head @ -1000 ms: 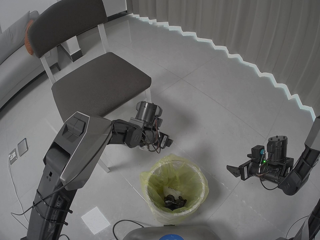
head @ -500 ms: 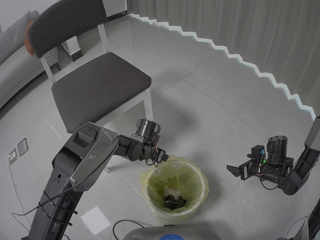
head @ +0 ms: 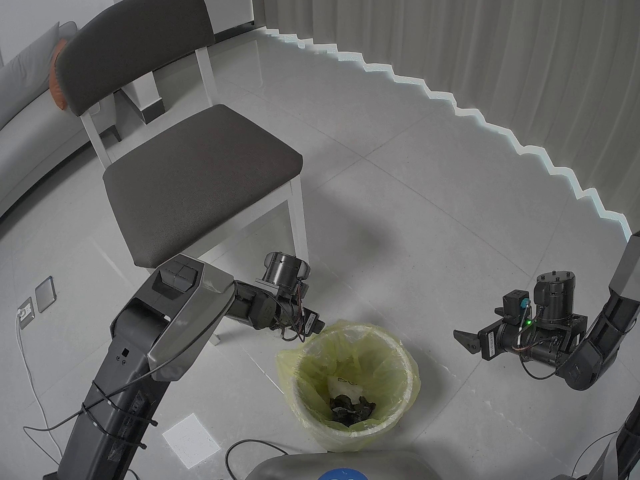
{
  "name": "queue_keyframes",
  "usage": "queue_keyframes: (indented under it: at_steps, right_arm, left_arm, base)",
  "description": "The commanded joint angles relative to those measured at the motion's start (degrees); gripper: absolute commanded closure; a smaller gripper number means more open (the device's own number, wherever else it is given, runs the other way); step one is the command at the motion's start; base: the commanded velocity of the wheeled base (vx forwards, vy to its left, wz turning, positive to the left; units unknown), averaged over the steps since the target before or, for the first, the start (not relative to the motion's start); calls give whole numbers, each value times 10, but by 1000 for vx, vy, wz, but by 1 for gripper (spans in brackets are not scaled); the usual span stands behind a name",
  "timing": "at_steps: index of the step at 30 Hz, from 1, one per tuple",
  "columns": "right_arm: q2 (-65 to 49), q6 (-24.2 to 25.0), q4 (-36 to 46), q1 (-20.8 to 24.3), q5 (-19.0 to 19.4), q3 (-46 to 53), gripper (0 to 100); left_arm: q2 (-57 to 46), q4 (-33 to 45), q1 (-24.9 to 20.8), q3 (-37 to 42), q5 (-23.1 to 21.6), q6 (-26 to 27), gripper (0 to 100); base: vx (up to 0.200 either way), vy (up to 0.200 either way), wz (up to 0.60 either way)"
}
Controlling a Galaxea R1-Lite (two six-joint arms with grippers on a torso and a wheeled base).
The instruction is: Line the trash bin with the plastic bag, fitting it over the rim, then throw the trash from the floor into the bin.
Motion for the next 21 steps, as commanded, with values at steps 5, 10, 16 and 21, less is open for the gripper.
queue_keyframes:
  at_steps: [5, 10, 16, 21]
  right_arm:
    - [1, -1, 0, -2, 0, 0, 0]
    - [2, -4, 0, -2, 0, 0, 0]
    - [-2, -4, 0, -2, 0, 2, 0]
    - [-5, -4, 0, -2, 0, 2, 0]
  left_arm:
    - [3, -5, 33, 2, 3, 1, 0]
    - [-31, -6, 42, 16, 4, -3, 0]
    - [-114, -15, 30, 86, 2, -7, 0]
    - [-203, -66, 8, 193, 0, -10, 0]
  base:
    - [0, 0, 0]
    - [0, 0, 0]
    - [0, 0, 0]
    - [0, 0, 0]
